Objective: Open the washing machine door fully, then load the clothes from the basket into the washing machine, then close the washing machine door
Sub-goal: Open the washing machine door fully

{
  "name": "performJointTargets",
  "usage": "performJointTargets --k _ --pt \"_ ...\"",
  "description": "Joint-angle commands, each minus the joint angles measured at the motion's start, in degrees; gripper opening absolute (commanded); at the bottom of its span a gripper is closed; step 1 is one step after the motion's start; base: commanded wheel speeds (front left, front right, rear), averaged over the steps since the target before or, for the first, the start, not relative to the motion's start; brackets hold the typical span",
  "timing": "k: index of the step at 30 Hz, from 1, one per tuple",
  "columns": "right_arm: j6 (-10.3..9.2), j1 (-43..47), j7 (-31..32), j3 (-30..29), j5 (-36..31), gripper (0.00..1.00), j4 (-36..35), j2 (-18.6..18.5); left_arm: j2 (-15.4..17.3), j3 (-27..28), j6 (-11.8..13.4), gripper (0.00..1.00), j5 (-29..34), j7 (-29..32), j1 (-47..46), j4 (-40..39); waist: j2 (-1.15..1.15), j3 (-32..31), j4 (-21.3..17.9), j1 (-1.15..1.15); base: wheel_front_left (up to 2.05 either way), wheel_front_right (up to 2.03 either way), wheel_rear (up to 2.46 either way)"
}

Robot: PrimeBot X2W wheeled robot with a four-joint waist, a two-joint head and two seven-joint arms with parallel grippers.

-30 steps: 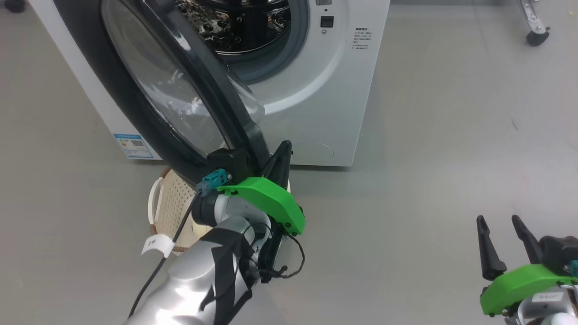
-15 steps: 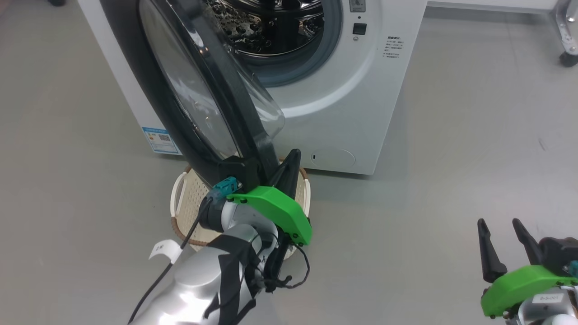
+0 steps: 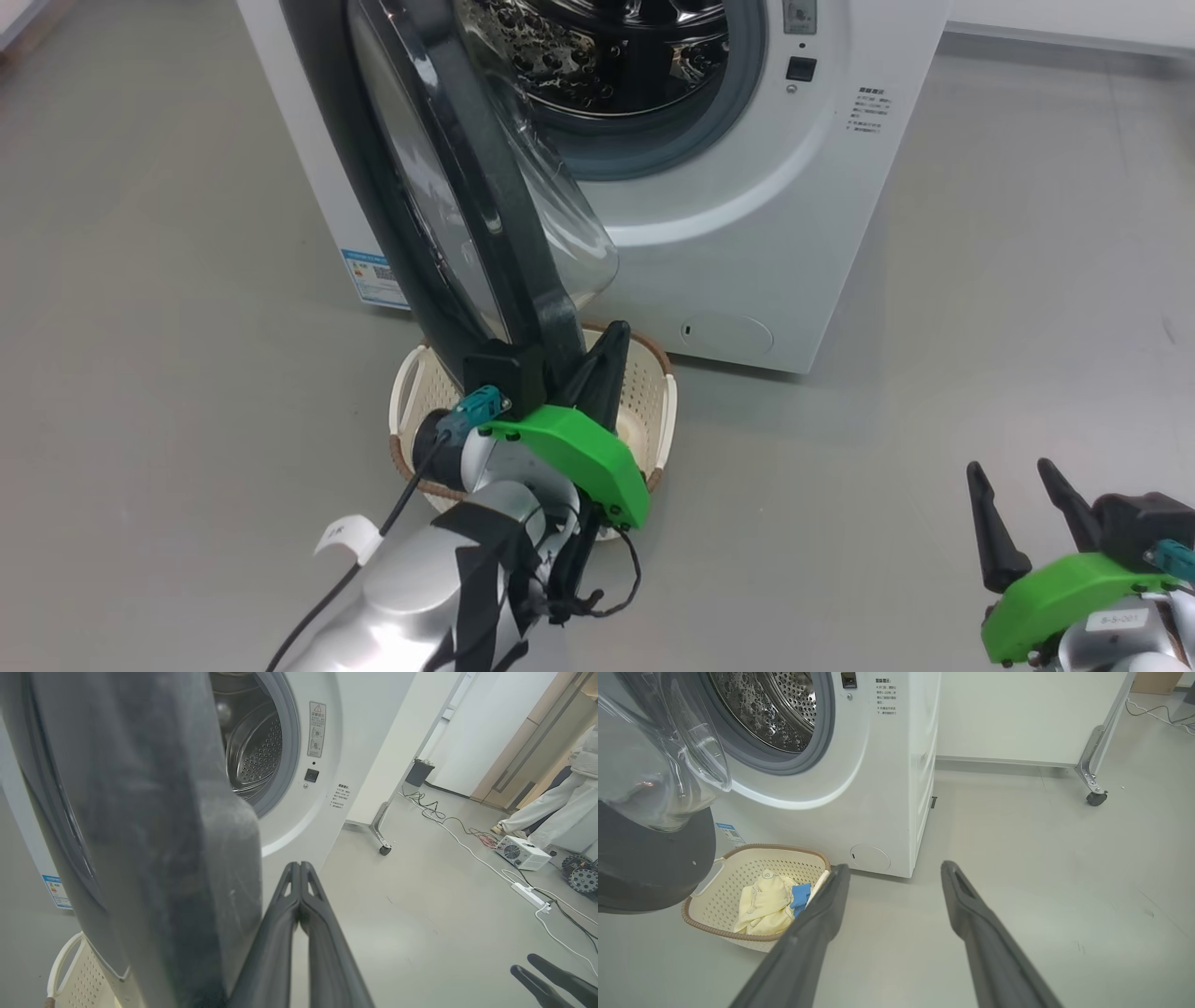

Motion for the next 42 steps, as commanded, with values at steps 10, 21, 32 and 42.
performJointTargets --k 10,21,32,42 --pt "-0.01 -1.18 0.21 0.50 -0.01 1.00 -1.53 -0.91 2.68 1.32 4.72 0.00 1.70 -0.80 0.74 -2.57 0.00 0.04 2.29 0.00 0.00 0.00 0.00" --pt "-0.01 -0.97 0.56 -0.31 -0.03 1.00 -1.84 -0.91 4.15 2.00 5.82 0.00 2.48 -0.81 2.84 -4.85 0.00 0.07 5.62 0.00 0.00 0.00 0.00" --pt "-0.01 -0.68 1.01 -0.38 0.22 1.00 -1.98 -0.91 6.64 4.08 8.03 0.00 3.24 -0.82 5.19 -8.45 0.00 0.05 8.96 0.00 0.00 0.00 0.00" --pt "-0.01 -0.66 1.49 -0.72 0.19 1.00 -2.18 -0.91 10.04 8.04 10.77 0.00 4.45 -0.82 8.29 -11.49 0.00 0.24 11.01 0.00 0.00 0.00 0.00"
